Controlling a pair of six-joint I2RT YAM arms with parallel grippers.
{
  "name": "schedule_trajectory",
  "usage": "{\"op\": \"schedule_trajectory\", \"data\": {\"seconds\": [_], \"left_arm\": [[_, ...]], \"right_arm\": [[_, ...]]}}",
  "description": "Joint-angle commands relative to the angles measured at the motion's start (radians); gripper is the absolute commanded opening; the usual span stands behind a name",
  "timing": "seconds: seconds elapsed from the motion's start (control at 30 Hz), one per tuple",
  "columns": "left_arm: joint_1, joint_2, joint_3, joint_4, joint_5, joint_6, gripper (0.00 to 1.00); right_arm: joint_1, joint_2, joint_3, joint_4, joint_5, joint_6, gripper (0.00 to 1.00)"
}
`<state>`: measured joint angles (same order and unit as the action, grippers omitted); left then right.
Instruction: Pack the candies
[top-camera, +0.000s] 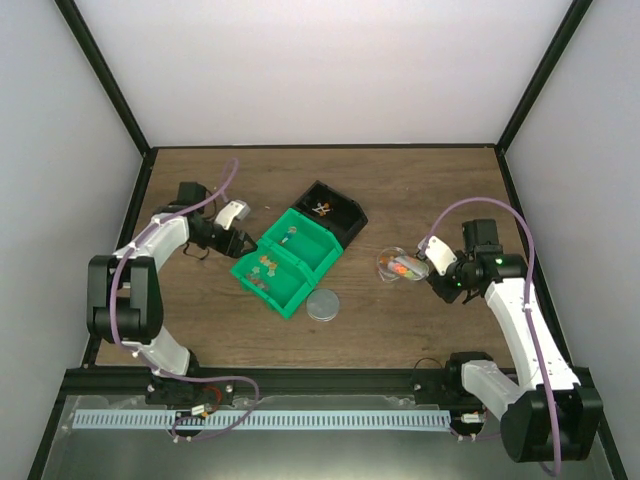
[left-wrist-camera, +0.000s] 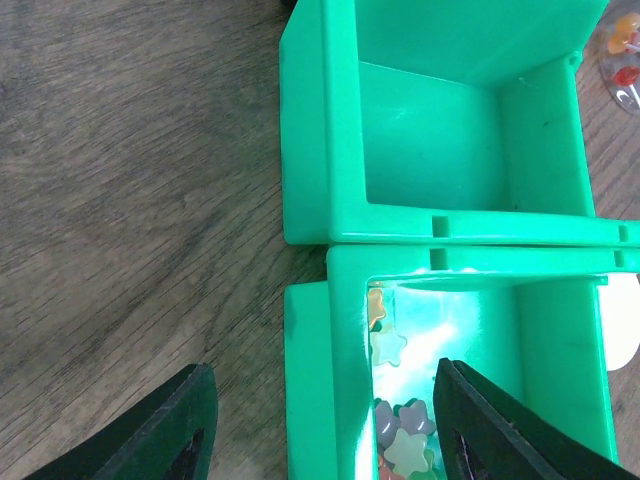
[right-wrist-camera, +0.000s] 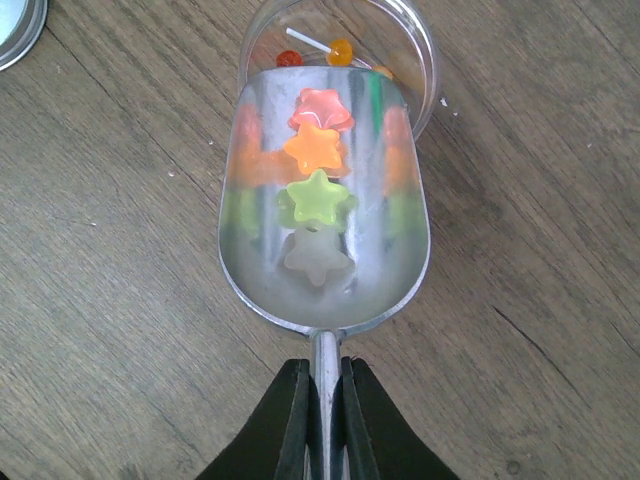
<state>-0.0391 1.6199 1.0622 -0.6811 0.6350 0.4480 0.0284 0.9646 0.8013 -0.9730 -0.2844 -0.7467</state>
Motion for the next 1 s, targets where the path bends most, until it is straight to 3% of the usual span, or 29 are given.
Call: {"op": "schedule_trajectory", "data": {"seconds": [0.0, 0.97], "left_arm": [[0.003, 0.025, 0.012, 0.025, 0.035, 0.001, 0.62], [0.002, 0.077, 0.025, 0.057, 0.06, -0.005, 0.62]], "right_arm": [[-0.01, 0.021, 0.079, -0.04, 0.01, 0.015, 0.01], [-0.008, 0.06, 0.161, -0.158, 0.06, -0.066, 0.01]]}}
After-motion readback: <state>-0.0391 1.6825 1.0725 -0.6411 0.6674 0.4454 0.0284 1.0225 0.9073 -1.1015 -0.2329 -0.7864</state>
